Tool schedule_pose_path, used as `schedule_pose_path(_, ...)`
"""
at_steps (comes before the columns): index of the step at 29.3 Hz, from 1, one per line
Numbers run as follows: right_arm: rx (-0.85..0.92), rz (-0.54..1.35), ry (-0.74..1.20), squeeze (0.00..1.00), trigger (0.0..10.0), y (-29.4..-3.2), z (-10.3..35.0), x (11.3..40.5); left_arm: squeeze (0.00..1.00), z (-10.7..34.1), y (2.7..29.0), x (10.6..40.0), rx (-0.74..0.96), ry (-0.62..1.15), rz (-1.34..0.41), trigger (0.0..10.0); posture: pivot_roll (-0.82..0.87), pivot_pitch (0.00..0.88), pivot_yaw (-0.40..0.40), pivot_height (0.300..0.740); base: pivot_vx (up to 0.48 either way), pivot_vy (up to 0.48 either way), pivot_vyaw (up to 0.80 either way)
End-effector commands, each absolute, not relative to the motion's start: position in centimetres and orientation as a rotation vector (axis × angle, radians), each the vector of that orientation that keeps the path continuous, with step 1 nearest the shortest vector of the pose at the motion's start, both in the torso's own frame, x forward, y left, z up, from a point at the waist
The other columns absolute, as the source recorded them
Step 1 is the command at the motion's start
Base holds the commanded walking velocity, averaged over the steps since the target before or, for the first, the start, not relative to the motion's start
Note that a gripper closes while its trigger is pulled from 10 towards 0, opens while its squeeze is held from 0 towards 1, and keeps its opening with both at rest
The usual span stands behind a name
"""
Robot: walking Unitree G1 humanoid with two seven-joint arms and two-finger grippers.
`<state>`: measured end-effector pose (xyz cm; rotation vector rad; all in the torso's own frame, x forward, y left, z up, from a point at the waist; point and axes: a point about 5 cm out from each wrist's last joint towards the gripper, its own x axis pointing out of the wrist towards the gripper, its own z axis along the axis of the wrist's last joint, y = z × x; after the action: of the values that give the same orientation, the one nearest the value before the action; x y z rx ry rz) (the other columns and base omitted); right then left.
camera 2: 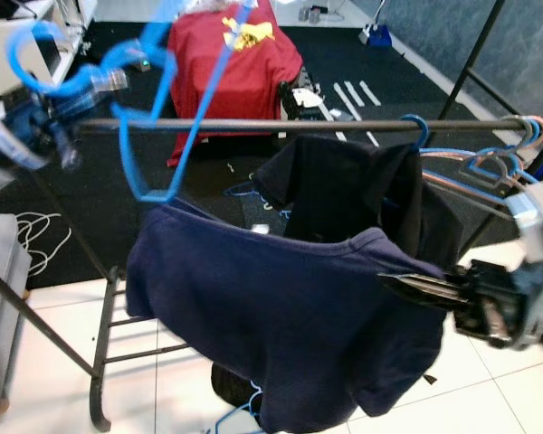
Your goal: Hang hanger
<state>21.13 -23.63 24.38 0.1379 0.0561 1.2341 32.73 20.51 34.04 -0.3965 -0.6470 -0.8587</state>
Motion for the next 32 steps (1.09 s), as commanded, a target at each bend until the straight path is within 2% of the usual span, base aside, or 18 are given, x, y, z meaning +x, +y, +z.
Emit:
schedule_pose_path(1,0.138,1.242,0.021,0.00,0.0,-22.9,24.5,21.3,0.00,34.6,19.3,32.4,-0.553,-0.709,-0.842,10.0,0.05,0.139,-0.080,0.740,0.000,0.000,0.00)
schedule_pose_path(3,0.138,1.242,0.021,0.00,0.0,-22.9,24.5,21.3,0.00,34.6,19.3,32.4,-0.553,-0.709,-0.842,10.0,0.05,0.139,-0.080,0.740,0.000,0.000,0.00)
schedule_pose_path(4,0.152,1.255,0.010,0.00,0.0,-21.9,24.1,21.6,0.00,33.5,17.4,32.9,-0.772,-0.720,-0.791,10.0,0.05,0.128,-0.081,0.740,0.000,0.000,0.00)
schedule_pose_path(5,0.169,1.267,-0.001,0.00,0.0,-21.1,23.9,21.9,0.00,32.3,15.9,33.3,-0.921,-0.700,-0.747,10.0,0.04,0.122,-0.079,0.740,0.000,0.000,0.00)
schedule_pose_path(7,0.166,1.258,0.047,0.00,0.0,-20.5,22.7,22.1,0.00,30.5,15.1,33.7,-1.106,-0.671,-0.675,10.0,0.04,0.125,-0.077,0.740,0.000,0.000,0.00)
schedule_pose_path(11,0.154,1.243,0.074,0.00,0.0,-20.5,22.1,22.1,0.00,30.2,15.3,33.8,-1.154,-0.669,-0.655,10.0,0.04,0.126,-0.076,0.740,0.000,0.000,0.00)
schedule_pose_path(12,0.147,1.204,0.089,0.00,0.0,-20.6,21.3,22.4,0.00,30.2,15.7,33.9,-1.228,-0.673,-0.647,10.0,0.05,0.128,-0.075,0.740,0.000,0.000,0.00)
schedule_pose_path(15,0.117,1.110,0.109,0.00,0.0,-20.9,20.4,23.3,0.00,30.3,15.6,33.8,-1.295,-0.671,-0.685,10.0,0.05,0.129,-0.073,0.740,0.000,0.000,0.00)
schedule_pose_path(17,0.097,0.887,0.085,0.00,0.0,-21.9,19.3,25.6,0.00,30.6,14.5,32.7,-1.380,-0.664,-0.832,10.0,0.05,0.129,-0.073,0.740,0.000,0.000,0.00)
schedule_pose_path(18,0.097,0.887,0.085,0.00,0.0,-21.9,19.3,25.6,0.00,30.6,14.5,32.7,-1.380,-0.664,-0.832,10.0,0.05,0.129,-0.073,0.740,0.000,0.000,0.00)
schedule_pose_path(19,0.154,0.710,-0.006,0.00,0.0,-23.0,19.9,27.2,0.00,31.0,13.7,31.3,-1.428,-0.669,-0.933,10.0,0.05,0.132,-0.073,0.740,0.000,0.000,0.00)
schedule_pose_path(20,0.154,0.710,-0.006,0.00,0.0,-23.0,19.9,27.2,0.00,31.0,13.7,31.3,-1.428,-0.669,-0.933,10.0,0.05,0.132,-0.073,0.740,0.000,0.000,0.00)
schedule_pose_path(21,0.230,0.574,-0.085,0.00,0.0,-24.3,20.7,28.1,0.00,31.4,13.5,30.3,-1.476,-0.683,-0.955,10.0,0.05,0.135,-0.074,0.740,0.000,0.000,0.00)
schedule_pose_path(24,0.310,0.386,-0.129,0.00,0.0,-26.4,20.7,29.1,0.00,31.8,13.5,29.7,-1.520,-0.705,-0.992,10.0,0.05,0.133,-0.081,0.740,0.000,0.000,0.00)
schedule_pose_path(28,0.370,0.331,-0.180,0.00,0.0,-26.5,21.1,29.7,0.00,32.6,12.6,28.5,-1.517,-0.693,-1.116,10.0,0.05,0.124,-0.082,0.740,0.000,0.000,0.00)
schedule_pose_path(32,0.425,0.415,-0.262,0.00,0.0,-25.0,22.6,30.0,0.00,32.4,11.3,27.9,-1.458,-0.640,-1.172,10.0,0.05,0.121,-0.078,0.740,0.000,0.000,0.00)
